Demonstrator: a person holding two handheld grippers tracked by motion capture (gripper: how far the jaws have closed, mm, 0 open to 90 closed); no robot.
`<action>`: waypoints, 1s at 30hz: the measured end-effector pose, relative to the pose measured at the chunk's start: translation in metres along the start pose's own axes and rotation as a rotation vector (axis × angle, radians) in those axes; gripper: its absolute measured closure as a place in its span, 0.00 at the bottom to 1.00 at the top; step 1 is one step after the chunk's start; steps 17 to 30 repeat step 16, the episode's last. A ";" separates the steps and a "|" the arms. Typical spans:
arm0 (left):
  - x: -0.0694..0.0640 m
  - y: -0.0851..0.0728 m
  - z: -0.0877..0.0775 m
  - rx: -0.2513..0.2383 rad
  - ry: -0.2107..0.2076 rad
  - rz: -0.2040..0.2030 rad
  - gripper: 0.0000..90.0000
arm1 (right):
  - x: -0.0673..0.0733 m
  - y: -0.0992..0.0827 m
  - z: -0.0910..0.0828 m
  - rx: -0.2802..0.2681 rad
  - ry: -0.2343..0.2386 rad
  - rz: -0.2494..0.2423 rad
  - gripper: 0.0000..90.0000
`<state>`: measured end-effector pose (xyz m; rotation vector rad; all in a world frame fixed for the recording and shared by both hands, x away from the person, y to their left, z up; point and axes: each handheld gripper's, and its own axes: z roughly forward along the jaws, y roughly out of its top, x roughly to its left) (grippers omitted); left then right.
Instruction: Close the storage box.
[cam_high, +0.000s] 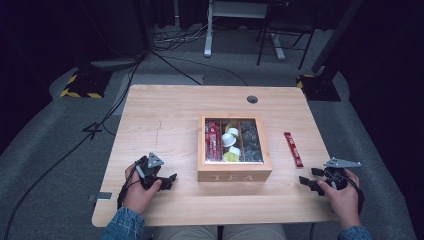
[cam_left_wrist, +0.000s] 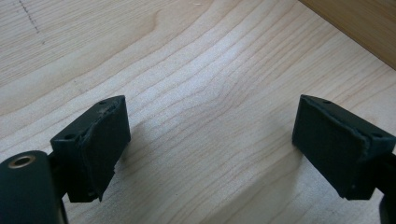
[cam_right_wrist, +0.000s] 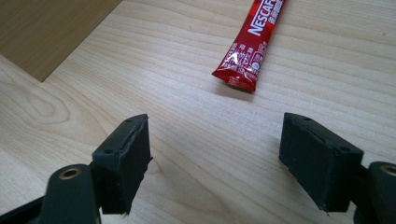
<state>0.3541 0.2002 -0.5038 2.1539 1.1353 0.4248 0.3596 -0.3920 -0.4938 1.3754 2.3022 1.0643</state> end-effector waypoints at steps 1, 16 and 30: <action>0.000 0.000 0.000 0.000 0.000 0.000 0.13 | 0.000 0.000 0.001 -0.008 0.000 -0.005 0.26; 0.000 0.000 0.000 0.000 0.000 0.000 0.13 | 0.006 -0.003 0.012 -0.038 -0.092 -0.106 0.16; 0.000 0.000 0.000 0.000 0.000 0.000 0.13 | 0.006 -0.003 0.012 -0.038 -0.092 -0.106 0.16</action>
